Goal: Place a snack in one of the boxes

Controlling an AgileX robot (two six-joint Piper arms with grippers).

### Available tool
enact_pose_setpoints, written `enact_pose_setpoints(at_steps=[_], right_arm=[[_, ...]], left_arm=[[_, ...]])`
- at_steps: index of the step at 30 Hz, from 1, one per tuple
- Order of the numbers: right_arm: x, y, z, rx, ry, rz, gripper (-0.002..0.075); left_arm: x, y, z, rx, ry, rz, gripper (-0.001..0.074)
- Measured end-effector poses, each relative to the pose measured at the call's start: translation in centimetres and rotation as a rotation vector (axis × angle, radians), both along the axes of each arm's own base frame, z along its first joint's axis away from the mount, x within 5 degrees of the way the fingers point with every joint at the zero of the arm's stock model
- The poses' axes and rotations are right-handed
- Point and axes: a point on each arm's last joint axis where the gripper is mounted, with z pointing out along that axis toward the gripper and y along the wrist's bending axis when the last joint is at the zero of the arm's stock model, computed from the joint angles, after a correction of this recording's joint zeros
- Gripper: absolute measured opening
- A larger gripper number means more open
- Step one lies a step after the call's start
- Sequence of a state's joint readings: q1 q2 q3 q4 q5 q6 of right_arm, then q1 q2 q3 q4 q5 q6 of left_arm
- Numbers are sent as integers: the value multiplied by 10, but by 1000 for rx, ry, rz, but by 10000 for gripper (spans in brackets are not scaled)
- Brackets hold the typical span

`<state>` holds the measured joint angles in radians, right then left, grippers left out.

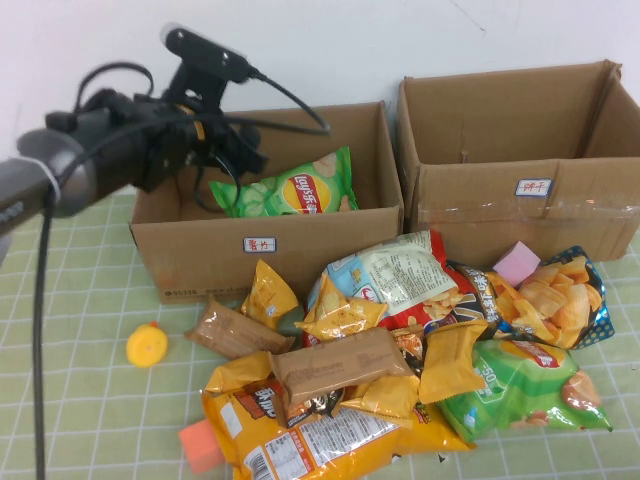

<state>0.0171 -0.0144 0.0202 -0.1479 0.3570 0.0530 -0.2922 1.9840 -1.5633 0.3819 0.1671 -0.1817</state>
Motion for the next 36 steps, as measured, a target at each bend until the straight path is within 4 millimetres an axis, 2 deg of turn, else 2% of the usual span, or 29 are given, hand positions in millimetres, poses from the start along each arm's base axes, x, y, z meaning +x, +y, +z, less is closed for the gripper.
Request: enact_pose_setpoints(at_steps=[2, 5, 10, 12, 13, 16, 21, 27, 28, 33, 36], right_arm=[[0, 0, 0, 0, 0, 0, -2], [0, 0, 0, 0, 0, 0, -2], [0, 0, 0, 0, 0, 0, -2], [0, 0, 0, 0, 0, 0, -2], [0, 0, 0, 0, 0, 0, -2], [0, 0, 0, 0, 0, 0, -2], [0, 0, 0, 0, 0, 0, -2], [0, 0, 0, 0, 0, 0, -2], [0, 0, 0, 0, 0, 0, -2], [0, 0, 0, 0, 0, 0, -2], [0, 0, 0, 0, 0, 0, -2]], left_arm=[[-4, 3, 13, 3, 10, 24, 533], [-18, 10, 48, 6, -19, 49, 434], [-59, 27, 120, 10, -111, 85, 111], [-78, 33, 139, 15, -139, 90, 46], [-99, 40, 149, 11, -152, 92, 21], [-135, 49, 146, -7, -135, 83, 6], [-198, 64, 105, -38, -83, 57, 0], [-264, 82, 80, -90, -89, 57, 0], [-281, 87, 71, -103, -75, 65, 0], [-315, 98, 58, -114, -63, 84, 0], [-330, 105, 49, -105, 19, 127, 0]])
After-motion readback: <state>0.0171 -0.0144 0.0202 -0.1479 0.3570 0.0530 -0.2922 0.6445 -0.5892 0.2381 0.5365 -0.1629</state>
